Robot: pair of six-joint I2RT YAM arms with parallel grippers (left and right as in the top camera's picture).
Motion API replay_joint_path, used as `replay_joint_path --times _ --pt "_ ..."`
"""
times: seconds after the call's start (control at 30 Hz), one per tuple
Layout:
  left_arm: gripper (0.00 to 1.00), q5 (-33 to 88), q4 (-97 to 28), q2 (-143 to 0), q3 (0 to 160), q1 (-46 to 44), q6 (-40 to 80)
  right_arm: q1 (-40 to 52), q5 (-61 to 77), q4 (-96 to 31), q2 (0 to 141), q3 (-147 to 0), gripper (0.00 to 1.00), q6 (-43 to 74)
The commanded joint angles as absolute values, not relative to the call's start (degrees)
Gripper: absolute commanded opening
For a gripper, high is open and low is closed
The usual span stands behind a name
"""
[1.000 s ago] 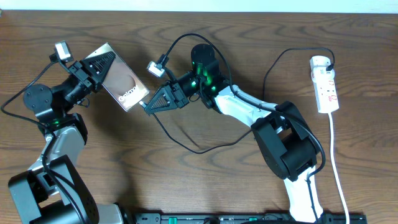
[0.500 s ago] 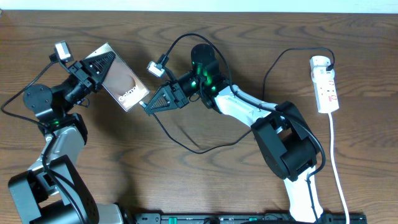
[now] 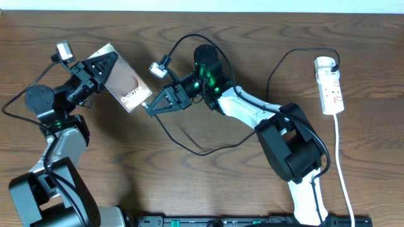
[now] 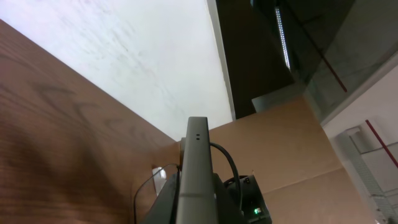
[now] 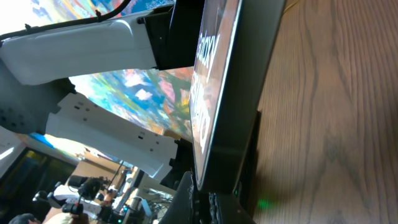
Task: Plug charger to phone and switch on socket
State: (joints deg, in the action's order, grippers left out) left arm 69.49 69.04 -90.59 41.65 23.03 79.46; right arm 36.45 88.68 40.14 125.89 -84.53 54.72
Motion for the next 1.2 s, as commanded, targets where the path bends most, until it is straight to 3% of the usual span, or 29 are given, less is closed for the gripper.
replay_joint_path --times 0.0,0.97,1.17 --pt "0.07 71.29 69.73 -89.86 42.44 22.04 79.11 36.10 87.81 40.32 124.84 -85.06 0.01 55.33" --pt "0.07 72.73 69.76 -89.86 42.44 21.02 77.49 35.55 87.15 40.64 124.84 -85.06 0.01 56.18" --pt "0.07 73.08 69.76 -89.86 42.44 21.02 76.93 35.55 87.15 47.07 124.84 -85.06 0.01 60.99"
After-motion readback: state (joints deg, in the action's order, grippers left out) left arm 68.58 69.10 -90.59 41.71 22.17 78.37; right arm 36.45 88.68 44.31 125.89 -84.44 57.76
